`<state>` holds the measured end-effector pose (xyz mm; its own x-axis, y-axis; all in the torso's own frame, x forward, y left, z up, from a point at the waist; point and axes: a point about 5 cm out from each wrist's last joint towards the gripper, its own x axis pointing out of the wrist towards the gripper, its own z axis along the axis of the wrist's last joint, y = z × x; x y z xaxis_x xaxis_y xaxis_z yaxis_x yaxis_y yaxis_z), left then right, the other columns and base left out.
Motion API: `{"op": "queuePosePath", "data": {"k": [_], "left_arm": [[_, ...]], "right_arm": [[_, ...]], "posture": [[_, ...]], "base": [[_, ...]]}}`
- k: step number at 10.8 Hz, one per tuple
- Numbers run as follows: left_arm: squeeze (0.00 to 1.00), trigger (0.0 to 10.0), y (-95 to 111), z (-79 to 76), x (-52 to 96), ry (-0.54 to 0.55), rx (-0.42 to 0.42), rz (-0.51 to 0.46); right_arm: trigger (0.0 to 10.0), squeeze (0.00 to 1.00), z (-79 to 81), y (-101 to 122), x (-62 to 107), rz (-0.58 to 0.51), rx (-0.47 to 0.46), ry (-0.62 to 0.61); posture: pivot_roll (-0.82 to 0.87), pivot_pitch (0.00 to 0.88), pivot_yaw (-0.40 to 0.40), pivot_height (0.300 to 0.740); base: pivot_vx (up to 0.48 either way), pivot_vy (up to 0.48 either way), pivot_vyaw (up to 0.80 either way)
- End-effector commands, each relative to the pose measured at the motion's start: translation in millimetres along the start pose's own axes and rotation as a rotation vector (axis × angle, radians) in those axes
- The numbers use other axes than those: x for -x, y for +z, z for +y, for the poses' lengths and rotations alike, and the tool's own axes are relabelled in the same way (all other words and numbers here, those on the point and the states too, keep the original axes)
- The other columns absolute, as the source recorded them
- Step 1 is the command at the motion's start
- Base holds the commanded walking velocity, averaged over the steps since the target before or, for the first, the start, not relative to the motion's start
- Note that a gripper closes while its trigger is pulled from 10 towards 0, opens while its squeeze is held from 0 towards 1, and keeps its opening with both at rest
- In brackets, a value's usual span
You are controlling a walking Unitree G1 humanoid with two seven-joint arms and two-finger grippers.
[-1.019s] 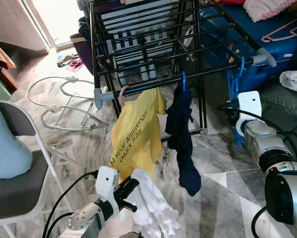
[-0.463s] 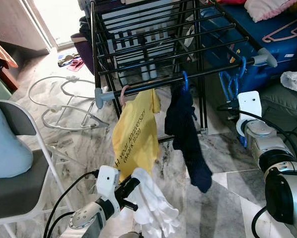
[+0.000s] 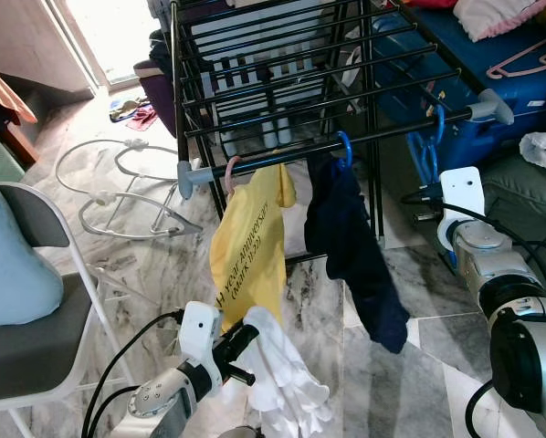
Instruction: Hang hanger
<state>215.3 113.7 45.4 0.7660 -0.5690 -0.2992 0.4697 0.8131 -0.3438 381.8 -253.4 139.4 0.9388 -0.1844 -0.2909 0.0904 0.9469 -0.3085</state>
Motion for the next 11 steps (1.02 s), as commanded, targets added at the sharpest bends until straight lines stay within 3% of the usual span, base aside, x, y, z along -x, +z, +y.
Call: {"op": "queuePosePath", "data": {"k": [1, 3, 5, 7, 8, 11], "left_arm": [[0.00, 10.0, 2.1, 3.2, 0.1, 0.008, -0.019, 0.001], [0.00, 10.0, 3.1, 5.7, -0.9, 0.025, -0.033, -0.001], [0.00, 10.0, 6.6, 10.0, -7.6, 0.046, -0.053, -0.016], [0.00, 10.0, 12.2, 12.8, -24.1, 0.070, -0.096, -0.025], [0.00, 10.0, 14.5, 14.4, -31.8, 0.078, -0.111, -0.028], [0.00, 10.0, 26.8, 15.6, -47.3, 0.084, -0.152, -0.067]], "right_arm": [[0.0, 0.00, 2.5, 2.7, -0.7, 0.001, 0.010, 0.005], [0.0, 0.00, 1.6, 13.5, -1.2, -0.052, -0.007, 0.001], [0.0, 0.00, -3.8, 29.0, 0.1, -0.171, -0.057, -0.025], [4.6, 0.00, -4.8, 21.5, 5.2, -0.257, -0.075, -0.013], [10.0, 0.00, -3.6, 9.8, 10.1, -0.292, -0.042, 0.011], [10.0, 0.00, 2.2, -51.4, 33.3, -0.263, -0.041, 0.013]], "posture": [[0.03, 0.052, 0.145, 0.740], [0.03, 0.048, 0.150, 0.740], [0.00, 0.027, 0.157, 0.740], [-0.06, 0.000, 0.181, 0.740], [-0.09, 0.000, 0.189, 0.740], [-0.16, 0.000, 0.227, 0.740]], "base": [[0.000, 0.000, 0.00], [0.000, 0.000, 0.00], [0.000, 0.000, 0.00], [0.000, 0.000, 0.00], [0.000, 0.000, 0.00], [0.000, 0.000, 0.00]]}}
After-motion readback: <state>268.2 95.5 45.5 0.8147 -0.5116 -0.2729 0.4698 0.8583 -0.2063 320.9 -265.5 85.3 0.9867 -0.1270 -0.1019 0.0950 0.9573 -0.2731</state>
